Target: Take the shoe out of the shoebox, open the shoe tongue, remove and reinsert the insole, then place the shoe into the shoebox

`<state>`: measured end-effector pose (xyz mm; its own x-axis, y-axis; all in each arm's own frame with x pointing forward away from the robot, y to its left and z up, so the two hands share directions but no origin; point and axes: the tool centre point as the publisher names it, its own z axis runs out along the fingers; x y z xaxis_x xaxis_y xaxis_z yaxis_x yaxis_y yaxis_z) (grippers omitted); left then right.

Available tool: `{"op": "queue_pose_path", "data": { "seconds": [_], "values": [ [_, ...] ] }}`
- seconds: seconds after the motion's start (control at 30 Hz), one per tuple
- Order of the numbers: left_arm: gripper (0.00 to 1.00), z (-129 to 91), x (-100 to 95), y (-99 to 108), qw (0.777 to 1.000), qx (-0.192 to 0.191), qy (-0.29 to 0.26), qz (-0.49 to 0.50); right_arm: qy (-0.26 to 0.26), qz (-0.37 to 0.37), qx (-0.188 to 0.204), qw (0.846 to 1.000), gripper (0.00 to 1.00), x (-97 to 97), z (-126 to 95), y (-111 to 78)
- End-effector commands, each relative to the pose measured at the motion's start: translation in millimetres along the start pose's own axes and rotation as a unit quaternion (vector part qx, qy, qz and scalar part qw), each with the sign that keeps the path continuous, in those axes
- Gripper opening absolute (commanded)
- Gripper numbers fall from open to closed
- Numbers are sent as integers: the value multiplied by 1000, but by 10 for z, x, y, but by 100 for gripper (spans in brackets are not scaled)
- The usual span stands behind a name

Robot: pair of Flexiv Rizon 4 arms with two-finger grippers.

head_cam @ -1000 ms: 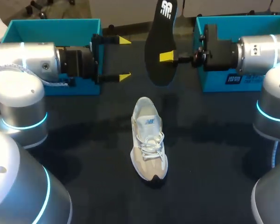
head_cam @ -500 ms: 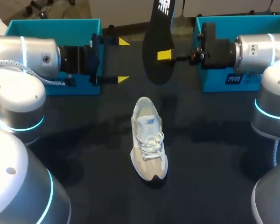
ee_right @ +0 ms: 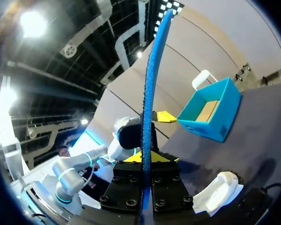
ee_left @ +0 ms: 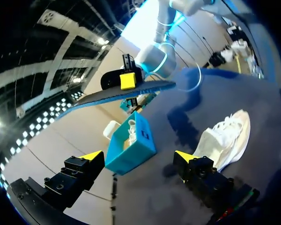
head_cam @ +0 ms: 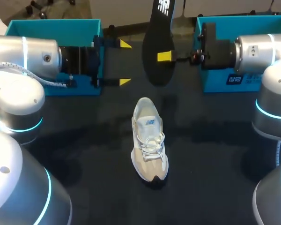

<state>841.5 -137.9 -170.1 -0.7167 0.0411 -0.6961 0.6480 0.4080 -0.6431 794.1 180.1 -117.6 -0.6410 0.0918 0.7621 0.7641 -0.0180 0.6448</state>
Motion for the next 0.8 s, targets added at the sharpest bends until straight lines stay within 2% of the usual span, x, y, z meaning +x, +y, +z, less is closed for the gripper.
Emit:
{"op": "queue_pose_path", "data": {
  "seconds": [0.03, 0.33, 0.47, 0.8],
  "values": [
    [100, -150, -12, -4, 998, 4, 41, -41, 3, -24, 2, 1000, 0, -129, 109, 11],
    [100, -281, 177, 119, 986, 10, 110, -125, -1, -73, 9, 997, 0, -324, 177, 65],
    [100, -284, 311, 203, 981, -3, 132, -145, -1, -85, 15, 996, 0, -423, 212, 81],
    [100, -255, 647, 374, 963, -28, 173, -204, 1, -102, 21, 995, 0, -692, 264, -36]
  ]
}}
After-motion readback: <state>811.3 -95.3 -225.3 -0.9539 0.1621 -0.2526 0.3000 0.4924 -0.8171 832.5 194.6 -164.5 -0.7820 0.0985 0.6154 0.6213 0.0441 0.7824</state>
